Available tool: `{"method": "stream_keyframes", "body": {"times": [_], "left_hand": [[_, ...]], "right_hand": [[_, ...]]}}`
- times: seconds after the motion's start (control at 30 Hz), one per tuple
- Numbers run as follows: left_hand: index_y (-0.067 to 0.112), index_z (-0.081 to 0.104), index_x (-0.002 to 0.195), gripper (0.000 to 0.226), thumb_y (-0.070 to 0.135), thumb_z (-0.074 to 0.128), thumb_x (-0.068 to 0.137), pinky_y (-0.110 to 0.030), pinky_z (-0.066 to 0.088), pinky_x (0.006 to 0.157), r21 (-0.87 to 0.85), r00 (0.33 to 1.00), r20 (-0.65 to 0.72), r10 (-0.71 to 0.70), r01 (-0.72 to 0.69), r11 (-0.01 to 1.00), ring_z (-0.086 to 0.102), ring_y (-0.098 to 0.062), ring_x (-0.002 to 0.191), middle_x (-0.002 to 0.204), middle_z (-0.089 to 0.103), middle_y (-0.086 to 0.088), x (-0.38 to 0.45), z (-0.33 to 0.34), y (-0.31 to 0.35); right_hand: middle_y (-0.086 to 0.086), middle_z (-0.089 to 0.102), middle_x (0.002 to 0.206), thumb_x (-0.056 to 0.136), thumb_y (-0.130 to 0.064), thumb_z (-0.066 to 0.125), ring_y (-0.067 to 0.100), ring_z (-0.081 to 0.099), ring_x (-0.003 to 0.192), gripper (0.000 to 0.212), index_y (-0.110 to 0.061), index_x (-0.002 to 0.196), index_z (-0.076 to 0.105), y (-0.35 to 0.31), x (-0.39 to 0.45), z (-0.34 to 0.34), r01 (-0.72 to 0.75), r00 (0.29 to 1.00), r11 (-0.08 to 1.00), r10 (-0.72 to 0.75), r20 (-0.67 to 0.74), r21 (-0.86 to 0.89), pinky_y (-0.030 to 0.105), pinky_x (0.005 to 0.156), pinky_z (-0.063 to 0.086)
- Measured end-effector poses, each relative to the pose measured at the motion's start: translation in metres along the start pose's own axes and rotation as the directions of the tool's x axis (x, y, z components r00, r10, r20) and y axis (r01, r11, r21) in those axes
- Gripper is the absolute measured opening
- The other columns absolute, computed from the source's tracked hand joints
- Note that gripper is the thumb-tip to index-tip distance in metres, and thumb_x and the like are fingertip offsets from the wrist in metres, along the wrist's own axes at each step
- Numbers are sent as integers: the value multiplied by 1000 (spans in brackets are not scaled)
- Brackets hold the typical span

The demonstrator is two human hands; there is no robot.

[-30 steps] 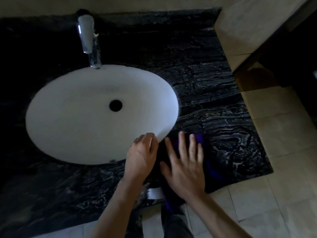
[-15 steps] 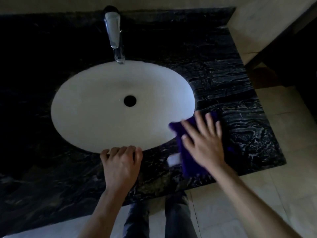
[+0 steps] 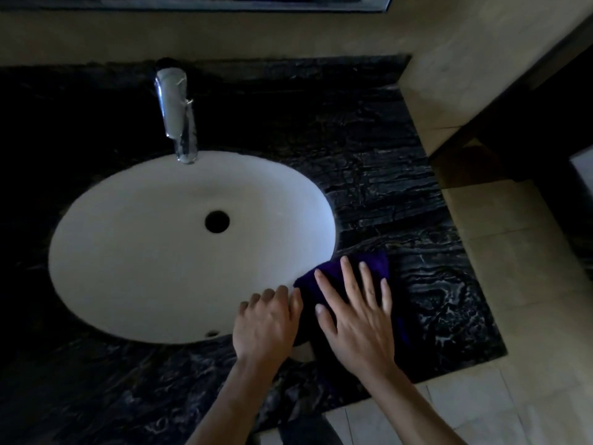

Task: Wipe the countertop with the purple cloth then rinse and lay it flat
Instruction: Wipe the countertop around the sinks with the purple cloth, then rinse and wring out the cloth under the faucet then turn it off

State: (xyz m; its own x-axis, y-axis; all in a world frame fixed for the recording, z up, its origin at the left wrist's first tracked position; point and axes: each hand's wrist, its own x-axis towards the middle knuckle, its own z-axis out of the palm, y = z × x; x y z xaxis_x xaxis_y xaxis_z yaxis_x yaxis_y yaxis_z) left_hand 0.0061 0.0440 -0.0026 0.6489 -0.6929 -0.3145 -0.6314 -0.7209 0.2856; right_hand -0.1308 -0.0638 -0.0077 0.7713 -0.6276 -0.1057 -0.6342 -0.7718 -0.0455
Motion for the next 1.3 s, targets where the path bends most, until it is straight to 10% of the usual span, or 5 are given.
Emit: {"method": "stream_keyframes", "body": {"times": [0.53,0.93,1.07,1.3], "left_hand": [[28,62,81,39,56,36,90,-36,51,49,41,990,26,-136,134,990,65,-22,65,68,63,5,5,3,7],[29,60,105,40,55,31,97,-36,52,75,-175,971,175,-162,192,966,63,-22,99,100,65,7,10,-11,3],[27,69,93,15,24,55,92,-31,47,70,-825,936,158,-314,300,479,65,-28,85,84,67,1,48,-54,-23],[3,65,105,16,13,54,99,-25,48,49,-999,854,49,-518,51,-11,64,-21,56,77,71,-16,119,-161,-77]], "right_hand": [[3,17,170,101,-55,28,35,16,156,59,-43,158,20,65,185,-18,-40,997,999,41,-65,22,63,122,15],[2,15,171,99,-58,28,34,15,156,62,-46,158,17,63,163,-14,-77,996,997,75,-51,-31,63,120,17],[0,17,170,97,-60,24,33,16,156,62,-48,158,18,60,164,-16,-105,994,994,105,-44,-10,62,120,18],[-5,18,170,99,-60,22,28,17,156,59,-50,157,19,55,163,-16,-155,986,988,156,-59,29,58,120,18]]}}
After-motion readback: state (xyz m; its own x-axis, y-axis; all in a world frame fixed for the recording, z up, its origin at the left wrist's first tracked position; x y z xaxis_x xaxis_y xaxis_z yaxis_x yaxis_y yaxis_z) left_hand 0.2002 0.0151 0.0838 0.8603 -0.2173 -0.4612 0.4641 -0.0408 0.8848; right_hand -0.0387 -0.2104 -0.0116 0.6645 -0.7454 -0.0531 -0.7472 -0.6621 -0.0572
